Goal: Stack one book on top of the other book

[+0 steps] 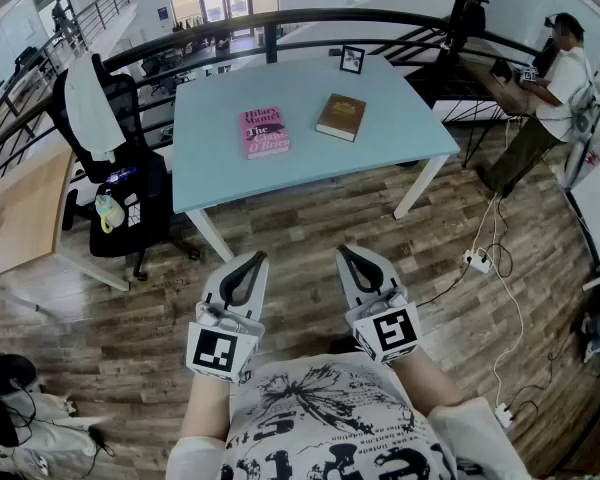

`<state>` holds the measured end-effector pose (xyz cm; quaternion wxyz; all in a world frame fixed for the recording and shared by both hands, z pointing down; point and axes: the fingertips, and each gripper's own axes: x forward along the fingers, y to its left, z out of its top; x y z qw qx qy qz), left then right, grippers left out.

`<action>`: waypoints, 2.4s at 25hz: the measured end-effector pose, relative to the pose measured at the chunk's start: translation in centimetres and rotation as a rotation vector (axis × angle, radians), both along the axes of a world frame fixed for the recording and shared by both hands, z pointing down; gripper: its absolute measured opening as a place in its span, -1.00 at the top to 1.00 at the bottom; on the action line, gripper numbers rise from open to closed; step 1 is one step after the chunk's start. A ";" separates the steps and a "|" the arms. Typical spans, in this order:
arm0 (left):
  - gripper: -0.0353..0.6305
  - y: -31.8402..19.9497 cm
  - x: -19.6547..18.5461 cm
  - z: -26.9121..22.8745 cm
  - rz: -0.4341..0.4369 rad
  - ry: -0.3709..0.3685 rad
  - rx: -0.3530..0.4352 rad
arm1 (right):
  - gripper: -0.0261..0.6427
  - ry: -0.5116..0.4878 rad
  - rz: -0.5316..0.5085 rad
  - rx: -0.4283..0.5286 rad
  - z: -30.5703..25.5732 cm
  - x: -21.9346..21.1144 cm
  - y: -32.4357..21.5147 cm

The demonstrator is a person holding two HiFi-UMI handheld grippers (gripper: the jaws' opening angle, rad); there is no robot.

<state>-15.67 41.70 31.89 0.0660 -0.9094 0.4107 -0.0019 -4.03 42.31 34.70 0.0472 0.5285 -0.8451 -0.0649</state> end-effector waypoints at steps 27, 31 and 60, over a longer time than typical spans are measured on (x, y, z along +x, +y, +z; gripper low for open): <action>0.86 -5.6 1.8 3.3 -0.002 -0.015 -0.077 | 0.94 -0.083 0.062 -0.115 4.3 3.8 -5.9; 0.86 -9.8 3.3 5.1 -0.018 -0.043 -0.143 | 0.94 -0.080 0.056 -0.132 5.1 5.6 -10.8; 0.86 -49.3 25.4 7.4 0.031 -0.058 -0.219 | 0.94 -0.069 0.165 -0.286 8.3 29.1 -49.0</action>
